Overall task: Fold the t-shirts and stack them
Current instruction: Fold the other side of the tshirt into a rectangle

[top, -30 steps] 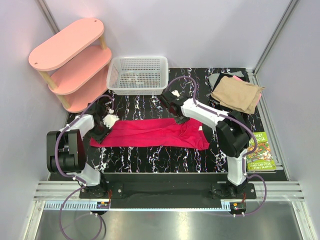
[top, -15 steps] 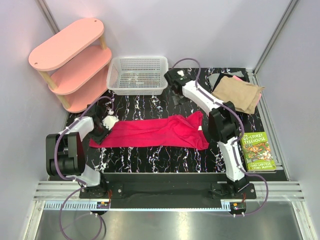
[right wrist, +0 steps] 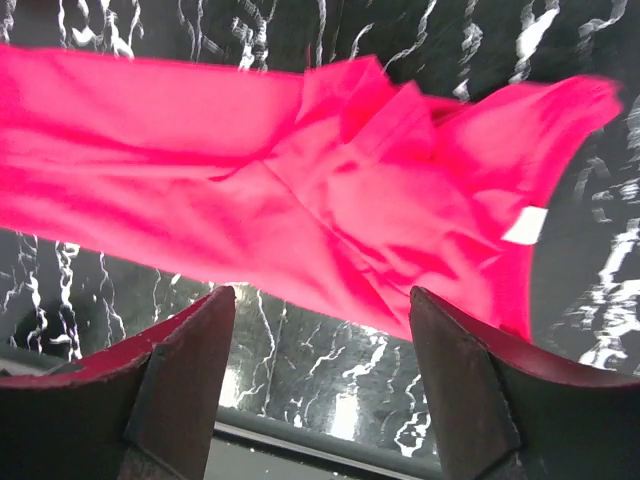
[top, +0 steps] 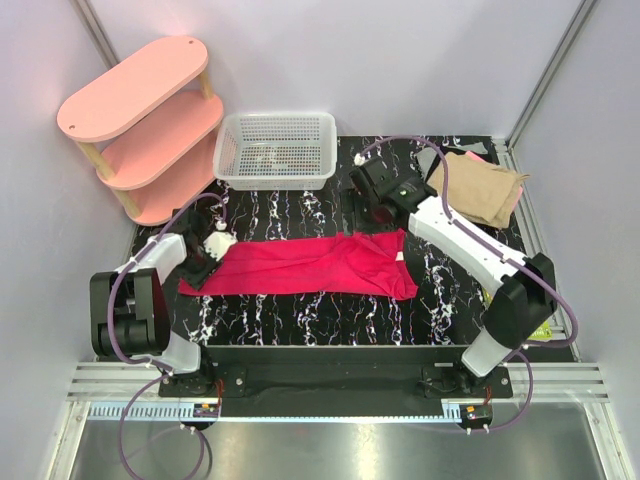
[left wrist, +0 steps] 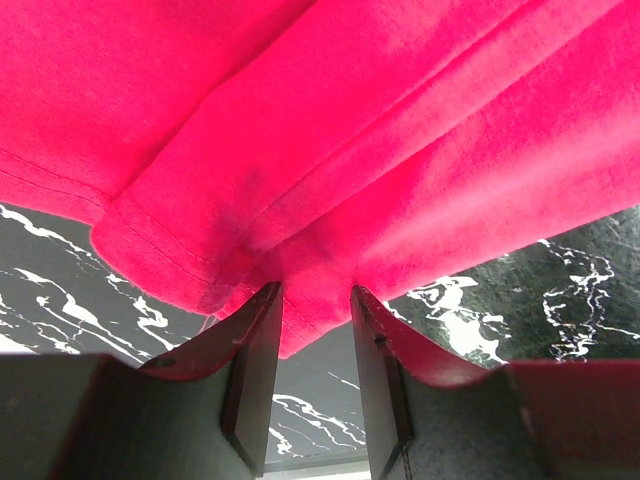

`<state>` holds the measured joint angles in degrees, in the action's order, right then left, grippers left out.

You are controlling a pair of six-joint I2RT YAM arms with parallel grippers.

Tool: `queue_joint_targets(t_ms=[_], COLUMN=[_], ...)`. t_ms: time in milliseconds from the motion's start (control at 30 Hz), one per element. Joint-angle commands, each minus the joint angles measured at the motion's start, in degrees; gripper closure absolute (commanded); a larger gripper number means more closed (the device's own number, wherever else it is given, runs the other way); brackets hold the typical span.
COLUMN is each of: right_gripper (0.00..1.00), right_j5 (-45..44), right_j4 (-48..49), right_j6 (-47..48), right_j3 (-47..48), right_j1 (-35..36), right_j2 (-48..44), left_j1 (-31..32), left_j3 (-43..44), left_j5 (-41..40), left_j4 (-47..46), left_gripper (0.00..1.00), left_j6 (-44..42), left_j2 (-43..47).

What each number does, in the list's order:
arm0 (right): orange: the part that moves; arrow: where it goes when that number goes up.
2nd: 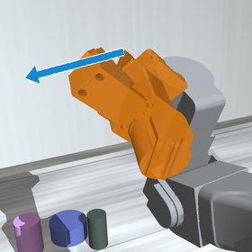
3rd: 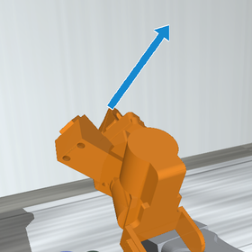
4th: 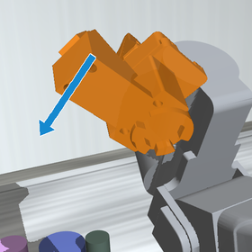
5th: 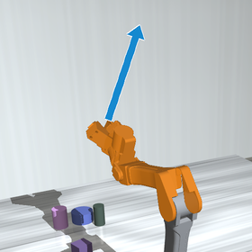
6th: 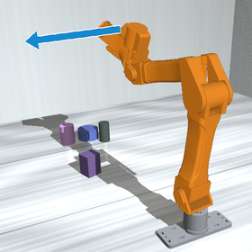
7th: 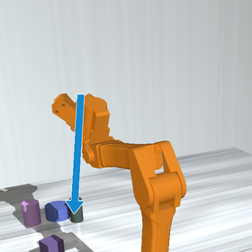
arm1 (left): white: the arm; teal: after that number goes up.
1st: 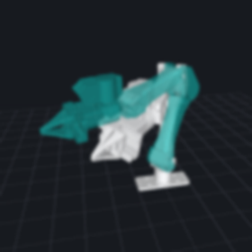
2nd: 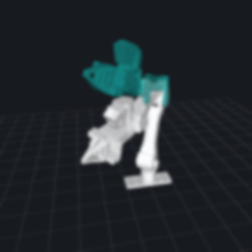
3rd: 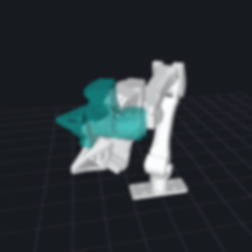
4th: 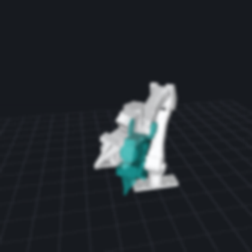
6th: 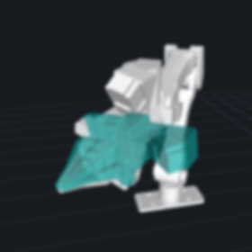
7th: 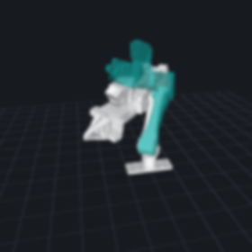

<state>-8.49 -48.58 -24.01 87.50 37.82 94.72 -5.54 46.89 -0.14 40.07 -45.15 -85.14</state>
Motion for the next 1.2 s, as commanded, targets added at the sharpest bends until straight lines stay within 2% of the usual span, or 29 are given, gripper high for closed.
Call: queue_joint_targets(t_ms=[0, 133, 267, 333, 433, 600, 900, 933, 1033, 1167], right_gripper=[0.21, 0.25, 0.38, 0.4, 0.49, 0.58, 0.69, 0.76, 0.84, 0.85], right_j5=[1.3, -3.2, -8.3, -10.0, -10.3, -9.7, -8.6, -9.3, -11.0, -12.9], right_j4=[7.2, 7.4, 7.5, 7.4, 7.4, 7.2, 7.0, 7.0, 7.0, 6.4], right_j6=[0.8, 6.3, 9.9, 11.3, 12.1, 11.9, 11.2, 11.2, 11.8, 11.2], right_j3=[-4.8, -3.9, -1.4, -0.1, 1.7, 2.1, 0.4, 0.2, 0.5, 1.8], right_j1=[0.1, 0.4, 0.3, 0.2, 0.1, -0.8, -1.4, -1.3, -2.3, -6.3], right_j2=[1.9, 4.9, 8.5, 10.6, 12.9, 15.4, 16.0, 15.9, 15.9, 18.4], left_j1=[-0.3, -0.3, -0.4, -0.4, -0.3, -0.3, -0.3, -0.3, -0.3, 0.4], left_j3=[2.4, 3.1, 3.4, 3.3, 3.3, 3.5, 5.1, 5.2, 6.1, 7.9], left_j5=[1.3, 1.8, 2.0, 1.8, 1.6, 1.4, 2.2, 2.3, 2.8, 5.9], left_j4=[1.0, 1.4, 1.7, 1.6, 1.6, 1.5, 1.8, 1.8, 2.2, 4.5], left_gripper=[0.61, 0.61, 0.61, 0.61, 0.61, 0.62, 0.62, 0.62, 0.62, 0.62], left_j6=[0.6, 1.0, 1.1, 0.9, 0.6, 0.1, 0.8, 0.8, 1.5, 3.0], left_j2=[1.3, 1.1, 0.5, 0.3, 0.4, 0.4, 0.1, -0.1, -0.3, 0.2])
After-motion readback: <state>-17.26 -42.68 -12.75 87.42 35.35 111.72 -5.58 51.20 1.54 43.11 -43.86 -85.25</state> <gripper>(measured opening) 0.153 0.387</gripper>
